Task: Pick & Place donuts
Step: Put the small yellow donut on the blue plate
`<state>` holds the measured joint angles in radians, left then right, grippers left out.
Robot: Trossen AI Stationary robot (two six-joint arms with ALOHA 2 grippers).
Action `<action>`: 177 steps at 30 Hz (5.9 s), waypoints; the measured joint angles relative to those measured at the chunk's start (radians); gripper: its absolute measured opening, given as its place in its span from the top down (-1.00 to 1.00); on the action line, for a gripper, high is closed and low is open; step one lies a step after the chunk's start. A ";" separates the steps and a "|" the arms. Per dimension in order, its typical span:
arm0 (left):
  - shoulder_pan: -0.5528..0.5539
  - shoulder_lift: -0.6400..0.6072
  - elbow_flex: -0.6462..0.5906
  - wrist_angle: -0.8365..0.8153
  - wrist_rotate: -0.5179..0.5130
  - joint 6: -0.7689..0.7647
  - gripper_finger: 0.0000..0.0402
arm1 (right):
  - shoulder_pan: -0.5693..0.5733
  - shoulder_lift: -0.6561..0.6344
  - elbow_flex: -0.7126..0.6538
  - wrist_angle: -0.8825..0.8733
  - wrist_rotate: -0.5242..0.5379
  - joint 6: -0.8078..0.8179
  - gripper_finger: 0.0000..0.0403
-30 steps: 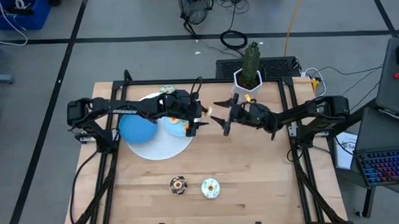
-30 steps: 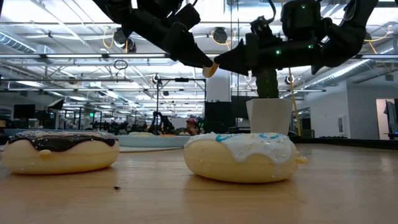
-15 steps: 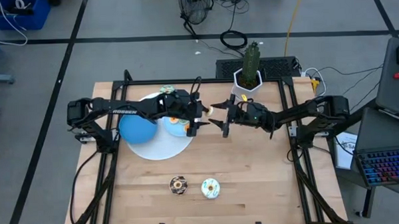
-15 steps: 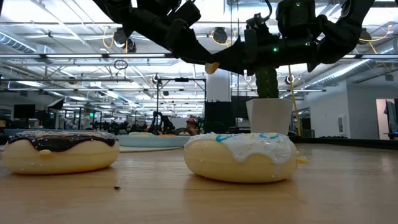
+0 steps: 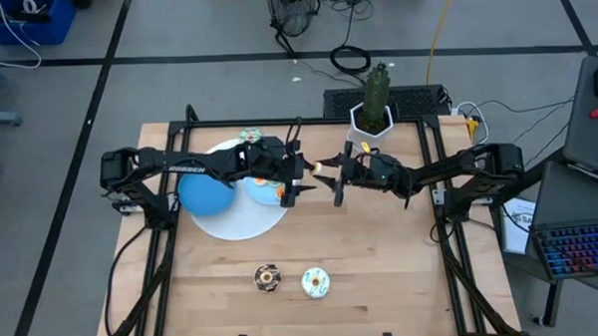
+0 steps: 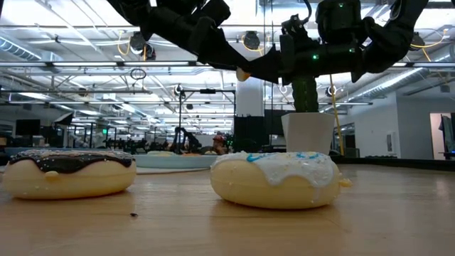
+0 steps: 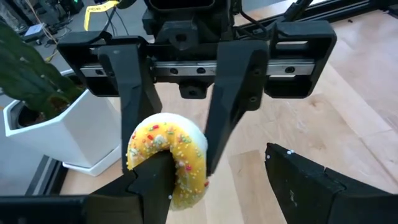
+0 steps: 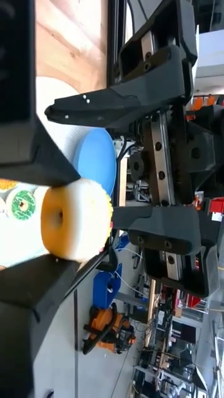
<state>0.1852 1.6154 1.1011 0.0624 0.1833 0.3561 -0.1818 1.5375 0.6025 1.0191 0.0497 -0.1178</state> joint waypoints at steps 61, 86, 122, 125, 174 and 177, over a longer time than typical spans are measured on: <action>-0.002 -0.258 -0.010 -0.151 -0.172 -0.100 -0.21 | 0.007 -0.006 -0.041 0.024 0.079 -0.081 1.00; -0.018 -0.155 -0.322 0.726 -0.007 -0.265 -0.21 | 0.014 -0.005 -0.040 0.417 -0.159 -0.130 1.00; -0.026 0.022 -0.270 0.984 -0.001 -0.307 -0.21 | 0.020 -0.006 -0.039 0.448 -0.206 -0.104 1.00; -0.026 0.022 -0.270 0.979 0.000 -0.309 -0.21 | 0.020 -0.006 -0.039 0.444 -0.205 -0.103 1.00; -0.047 -0.284 -0.281 0.255 -0.167 -0.147 0.96 | 0.018 -0.079 -0.079 0.210 -0.161 -0.098 -0.01; -0.045 -0.284 -0.317 0.255 -0.198 -0.172 0.96 | 0.018 -0.184 -0.152 0.198 -0.076 -0.129 -0.15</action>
<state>0.1405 1.3316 0.7840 0.3171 -0.0143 0.1841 -0.1635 1.3537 0.4502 1.2174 -0.0262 -0.2467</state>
